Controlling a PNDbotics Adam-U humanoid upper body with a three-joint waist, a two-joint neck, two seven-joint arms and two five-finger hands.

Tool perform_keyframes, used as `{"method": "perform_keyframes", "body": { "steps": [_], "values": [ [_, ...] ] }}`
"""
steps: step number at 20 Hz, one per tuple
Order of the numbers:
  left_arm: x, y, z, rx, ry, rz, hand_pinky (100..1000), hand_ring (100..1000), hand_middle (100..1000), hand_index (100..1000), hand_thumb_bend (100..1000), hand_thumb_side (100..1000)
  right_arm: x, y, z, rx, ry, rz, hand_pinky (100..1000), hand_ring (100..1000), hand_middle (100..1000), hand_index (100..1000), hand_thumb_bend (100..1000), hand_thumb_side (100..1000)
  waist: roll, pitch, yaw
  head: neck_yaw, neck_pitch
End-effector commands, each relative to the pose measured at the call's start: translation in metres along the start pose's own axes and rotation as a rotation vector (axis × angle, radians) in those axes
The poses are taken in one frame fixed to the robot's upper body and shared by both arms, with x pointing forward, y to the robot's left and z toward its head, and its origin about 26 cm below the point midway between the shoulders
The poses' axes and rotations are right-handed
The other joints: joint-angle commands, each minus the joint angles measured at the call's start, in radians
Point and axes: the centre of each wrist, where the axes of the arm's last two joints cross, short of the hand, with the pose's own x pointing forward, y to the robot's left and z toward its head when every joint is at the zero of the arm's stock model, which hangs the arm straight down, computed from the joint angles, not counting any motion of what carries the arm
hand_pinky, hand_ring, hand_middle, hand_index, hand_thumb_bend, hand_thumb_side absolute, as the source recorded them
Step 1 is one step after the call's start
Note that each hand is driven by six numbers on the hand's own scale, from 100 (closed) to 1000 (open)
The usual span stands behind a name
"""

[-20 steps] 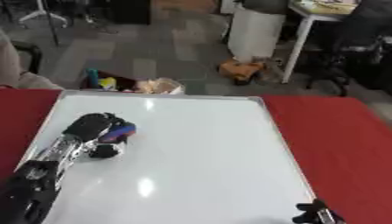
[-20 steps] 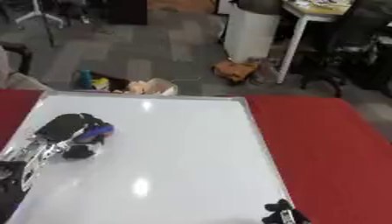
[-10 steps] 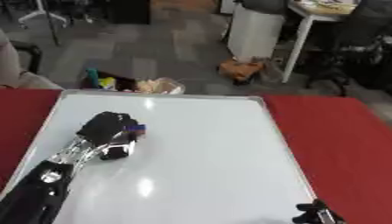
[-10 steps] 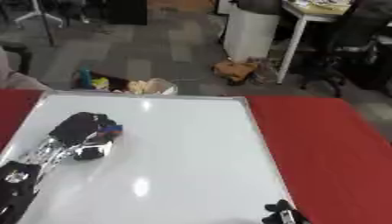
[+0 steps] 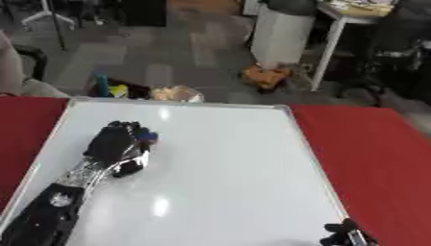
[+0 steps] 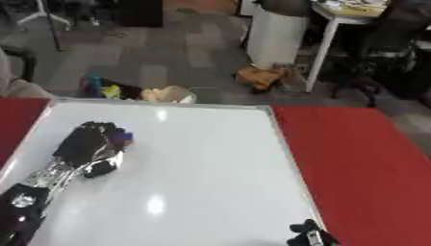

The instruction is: Wipe the whiteboard clean with a brush.

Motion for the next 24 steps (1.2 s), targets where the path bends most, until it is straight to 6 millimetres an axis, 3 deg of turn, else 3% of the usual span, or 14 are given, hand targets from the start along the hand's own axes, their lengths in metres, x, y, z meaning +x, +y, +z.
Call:
{"method": "perform_keyframes", "body": {
  "steps": [1, 16, 24],
  "values": [
    [-0.014, -0.053, 0.045, -0.226, 0.048, -0.051, 676, 658, 662, 834, 189, 395, 0.004, -0.003, -0.001, -0.004, -0.017, 0.007, 600, 632, 477, 681, 100, 898, -0.005, 0.006, 0.008, -0.003, -0.003],
    [-0.060, -0.057, 0.066, -0.283, 0.288, -0.028, 676, 662, 665, 841, 144, 385, 0.004, -0.004, 0.001, -0.012, -0.014, 0.012, 600, 633, 477, 681, 100, 898, -0.010, 0.004, 0.024, -0.008, -0.007],
    [-0.076, -0.061, 0.080, -0.312, 0.375, 0.005, 674, 658, 663, 844, 120, 386, 0.004, -0.005, 0.001, -0.014, -0.014, 0.014, 600, 633, 477, 682, 100, 897, -0.011, 0.003, 0.034, -0.010, -0.008]
  ]
}}
